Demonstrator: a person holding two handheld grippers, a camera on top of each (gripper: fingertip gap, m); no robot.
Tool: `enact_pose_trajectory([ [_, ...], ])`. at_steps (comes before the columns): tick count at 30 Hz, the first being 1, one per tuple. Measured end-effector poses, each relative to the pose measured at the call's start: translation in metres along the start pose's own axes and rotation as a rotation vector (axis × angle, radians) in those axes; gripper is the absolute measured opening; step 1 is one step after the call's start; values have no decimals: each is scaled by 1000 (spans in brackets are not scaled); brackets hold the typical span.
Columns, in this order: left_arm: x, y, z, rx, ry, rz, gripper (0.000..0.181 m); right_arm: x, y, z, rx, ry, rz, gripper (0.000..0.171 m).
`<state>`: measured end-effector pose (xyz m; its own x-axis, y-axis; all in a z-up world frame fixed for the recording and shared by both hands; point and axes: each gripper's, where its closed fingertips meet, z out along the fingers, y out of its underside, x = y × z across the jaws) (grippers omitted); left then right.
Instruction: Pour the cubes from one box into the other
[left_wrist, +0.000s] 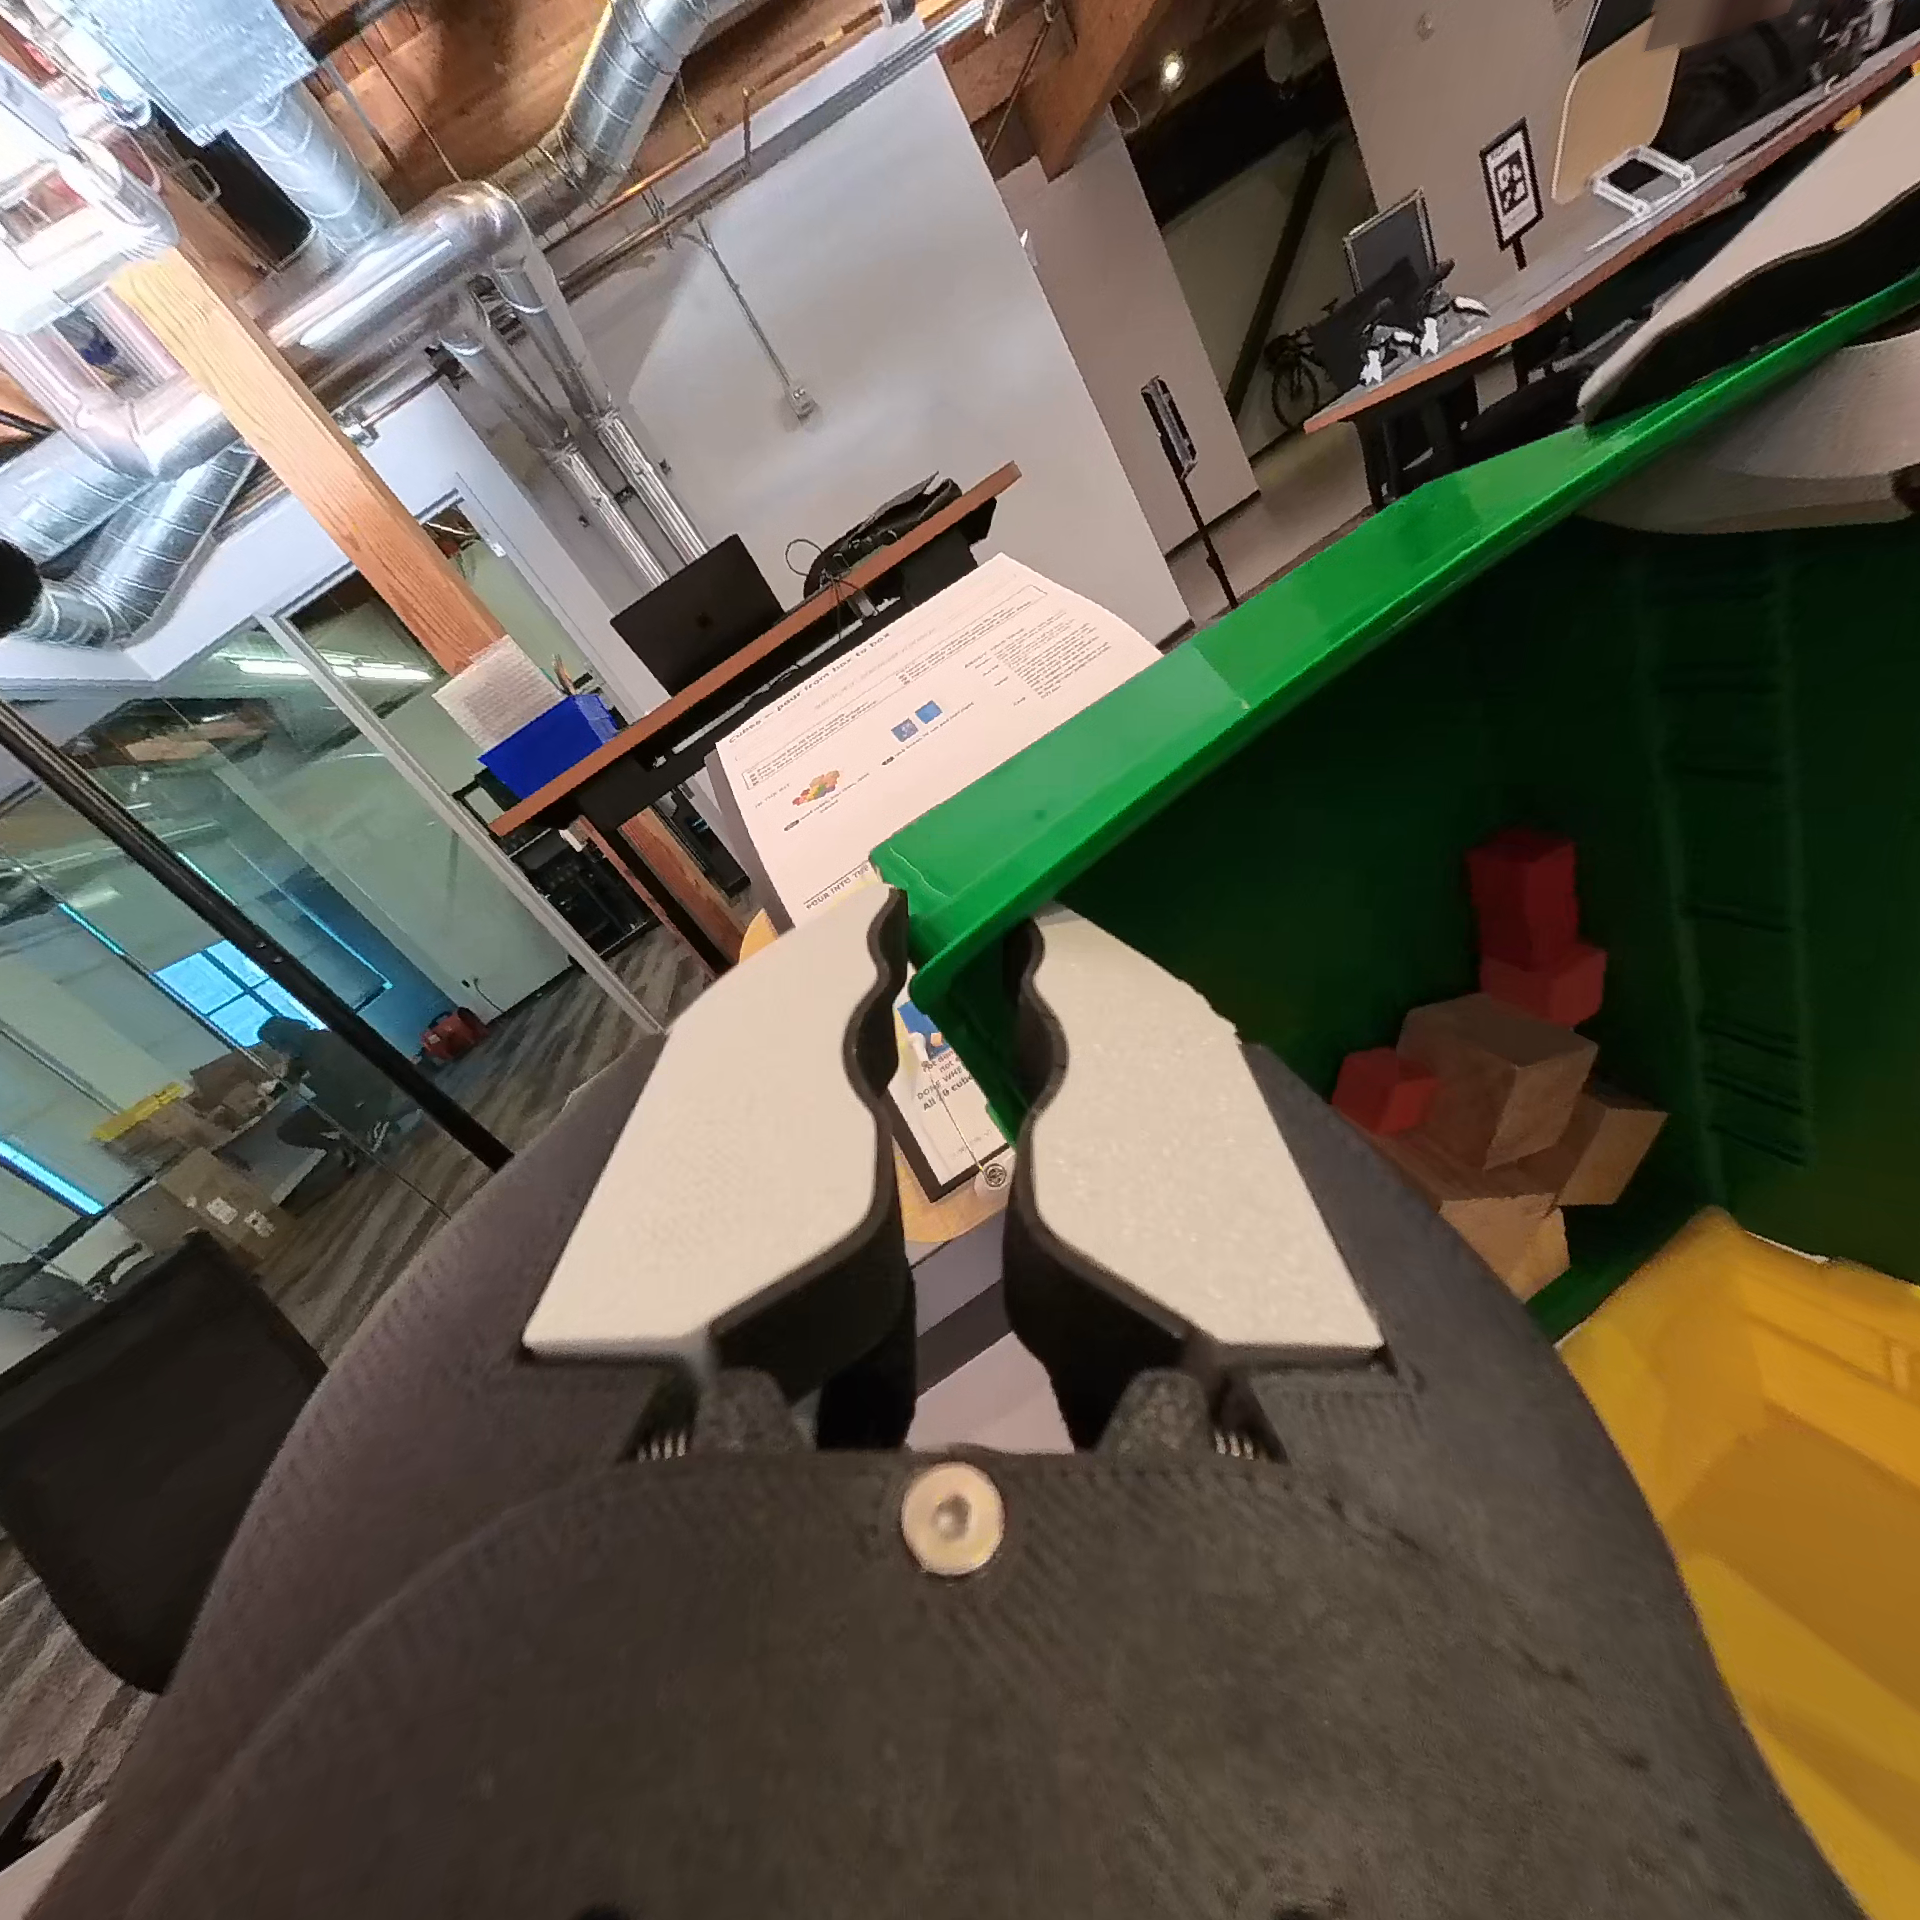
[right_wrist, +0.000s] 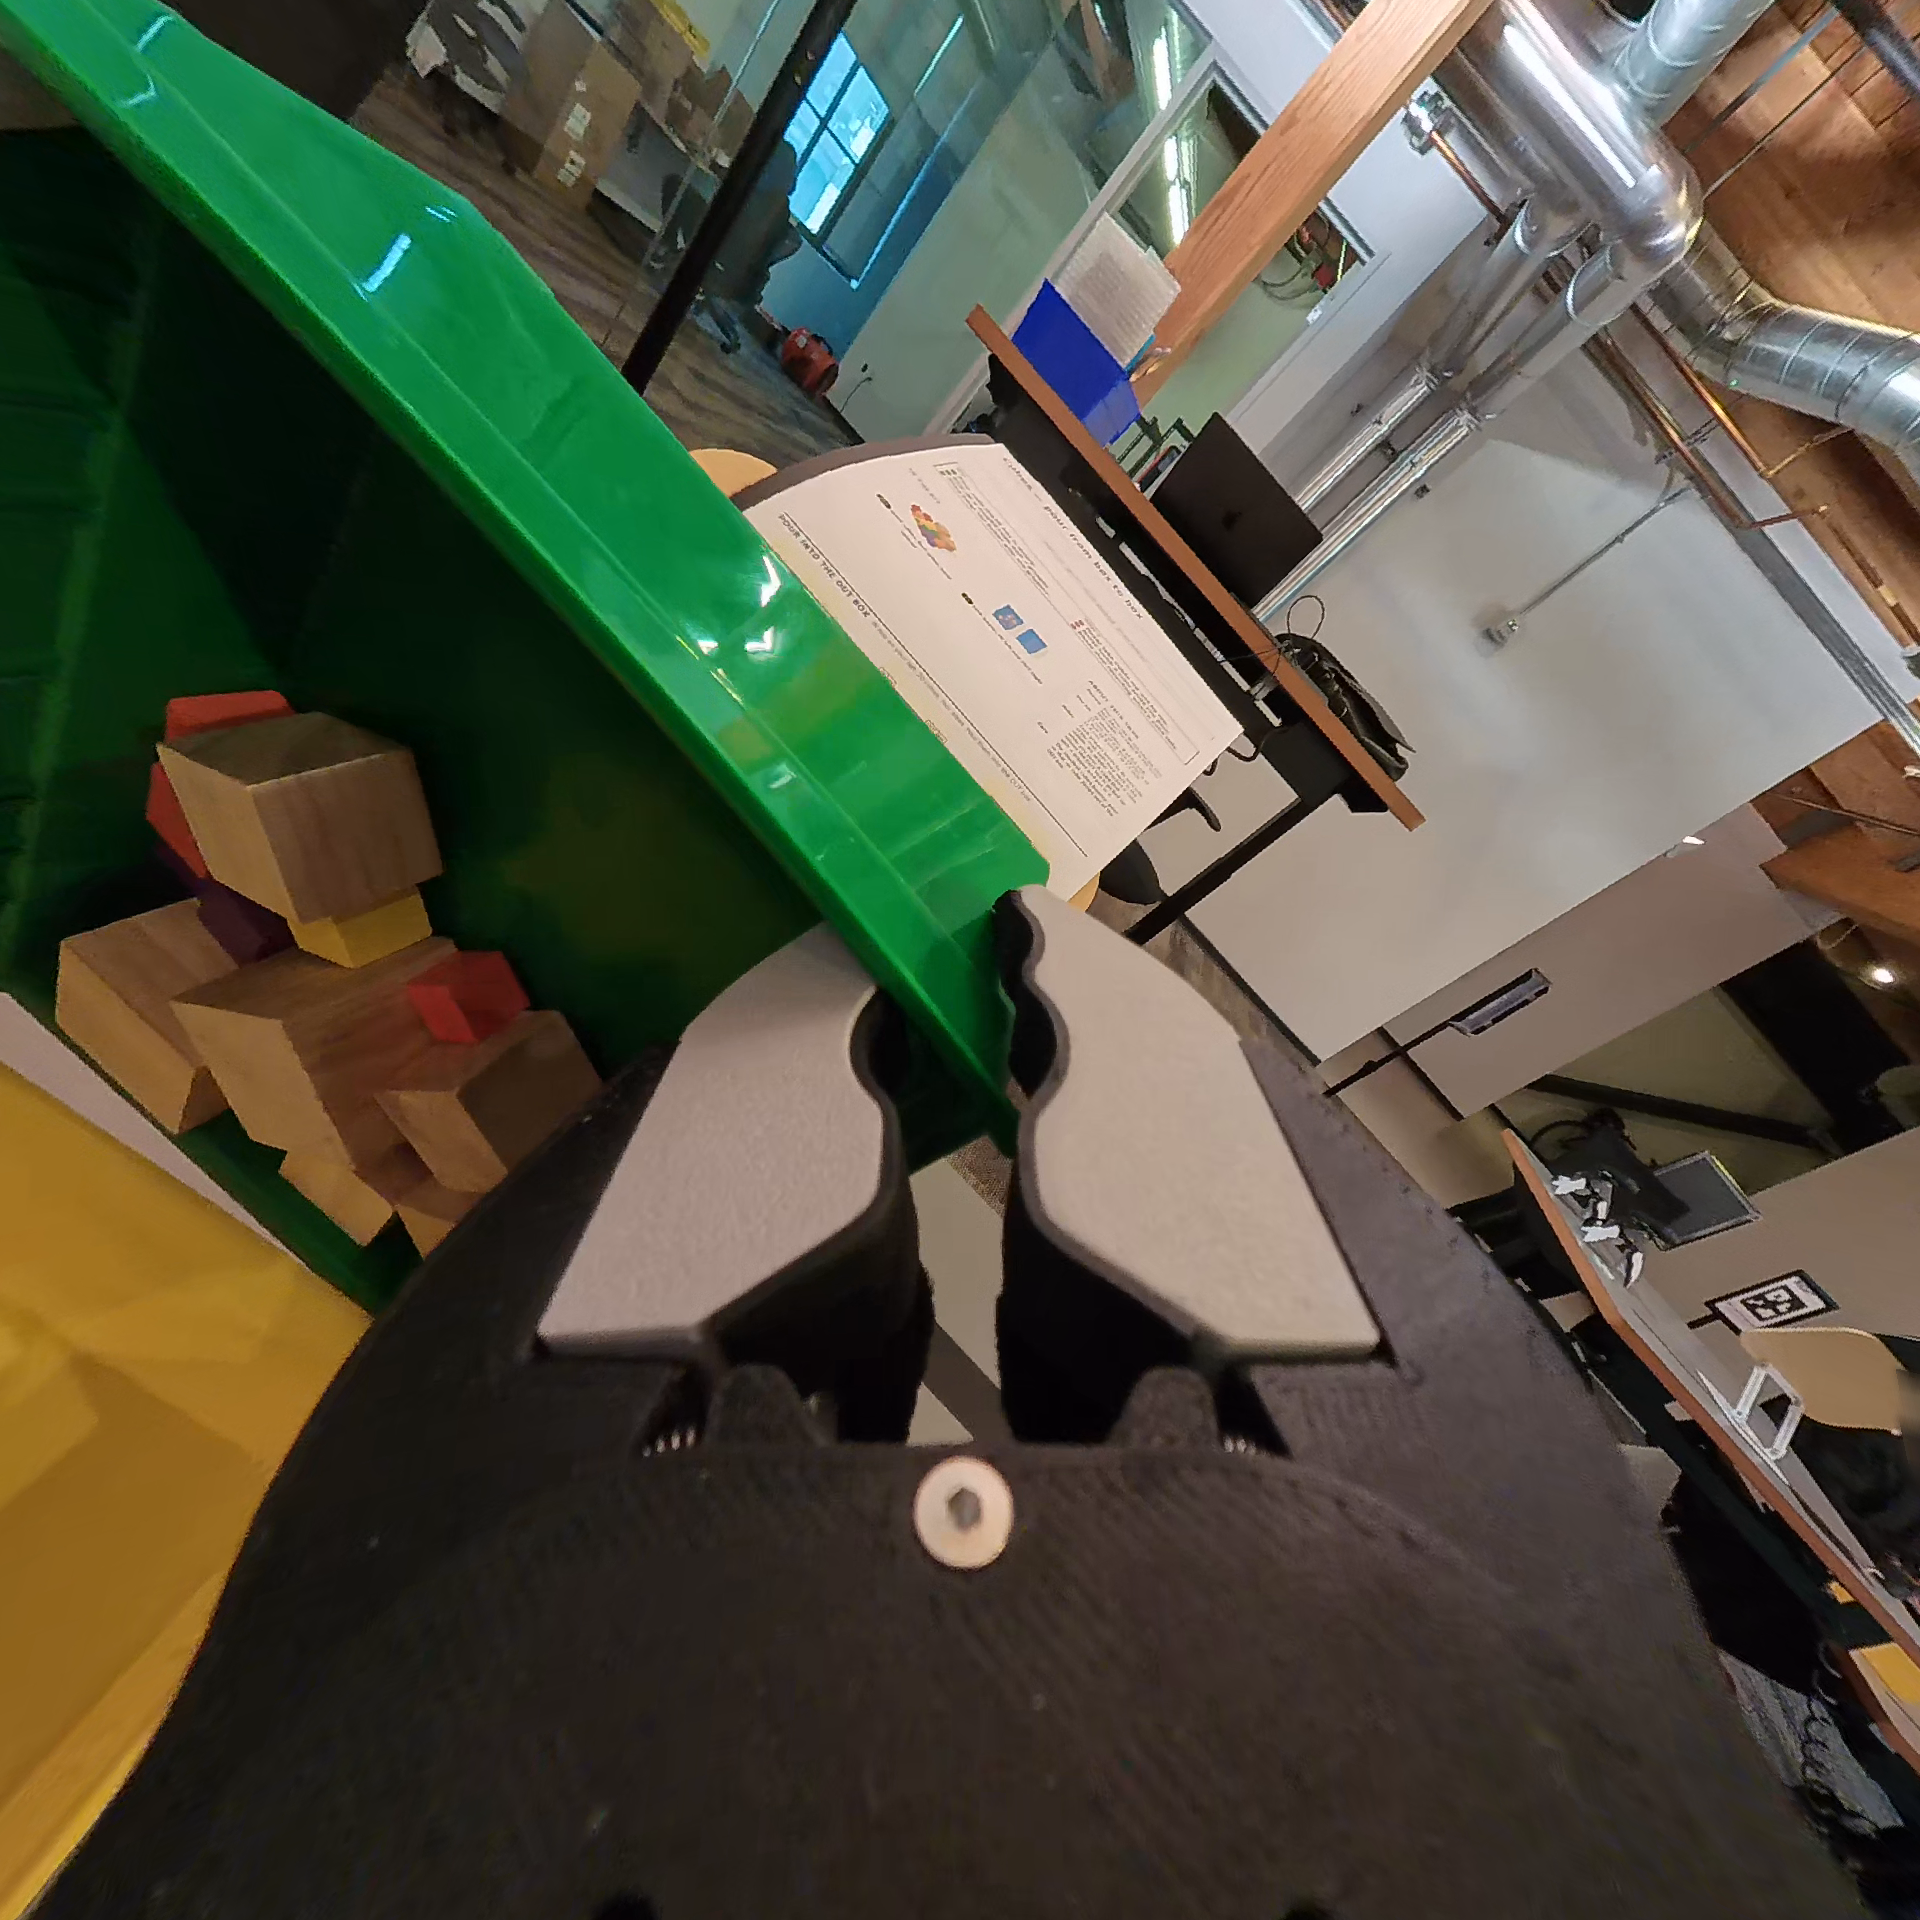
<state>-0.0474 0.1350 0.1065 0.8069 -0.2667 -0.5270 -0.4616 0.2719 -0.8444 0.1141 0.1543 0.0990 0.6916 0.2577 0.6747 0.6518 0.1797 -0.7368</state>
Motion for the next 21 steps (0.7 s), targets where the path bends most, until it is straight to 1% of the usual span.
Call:
enact_pose_trajectory([
  [21,4,-3,-9,39,-16,6,17,-4,1,-12,16,32,-19,10],
])
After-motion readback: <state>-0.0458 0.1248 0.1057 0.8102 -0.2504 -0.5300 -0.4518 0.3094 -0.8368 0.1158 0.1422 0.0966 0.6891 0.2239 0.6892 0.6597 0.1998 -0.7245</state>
